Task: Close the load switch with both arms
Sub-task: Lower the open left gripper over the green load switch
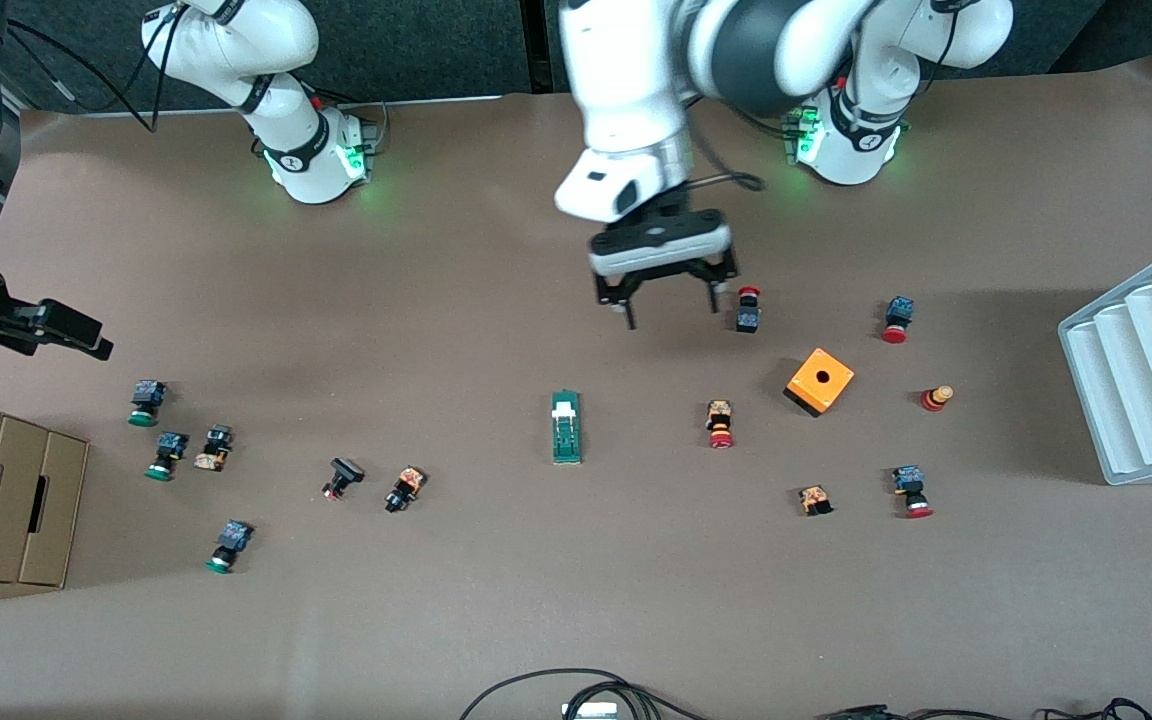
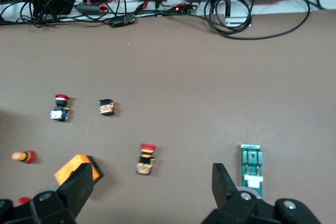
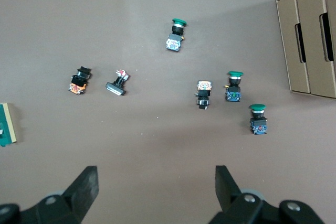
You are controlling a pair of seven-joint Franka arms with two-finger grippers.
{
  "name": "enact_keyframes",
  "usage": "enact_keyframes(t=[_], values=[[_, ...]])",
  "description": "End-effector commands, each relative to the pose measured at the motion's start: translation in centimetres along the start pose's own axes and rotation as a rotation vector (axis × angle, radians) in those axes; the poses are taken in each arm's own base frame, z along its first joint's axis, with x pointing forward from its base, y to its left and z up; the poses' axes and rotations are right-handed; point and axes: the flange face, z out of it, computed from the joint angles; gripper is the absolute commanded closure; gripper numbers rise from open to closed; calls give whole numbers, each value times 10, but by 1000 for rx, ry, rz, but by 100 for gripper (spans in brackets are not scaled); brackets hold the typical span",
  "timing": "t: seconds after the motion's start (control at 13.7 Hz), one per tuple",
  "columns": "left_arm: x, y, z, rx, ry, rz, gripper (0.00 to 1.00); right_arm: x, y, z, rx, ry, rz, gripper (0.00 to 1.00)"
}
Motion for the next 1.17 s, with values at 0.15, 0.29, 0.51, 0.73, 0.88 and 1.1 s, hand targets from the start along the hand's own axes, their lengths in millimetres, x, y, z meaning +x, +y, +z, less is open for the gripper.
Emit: enact_keyframes(t=[0.15,0.29,0.51,0.73,0.88,1.1], values=[[-57,65,38,8,134,-49,0,3,-3,-5,-17,12,-14,1],[-85,90,53,14,215,-23,0,3,-3,-5,-17,12,-14,1],[-115,114,85,14,319,20,0,2,-3,-5,-18,9,-12,1],[-138,131,117,-22,397,-22,0,2,-4,-5,-17,7,-14,1],[-158,142,136,-48,445,-53,0,2,-4,-5,-17,7,-15,1],[-183,155,167,-122,527,-93,0,2,-4,-5,-17,7,-15,1]])
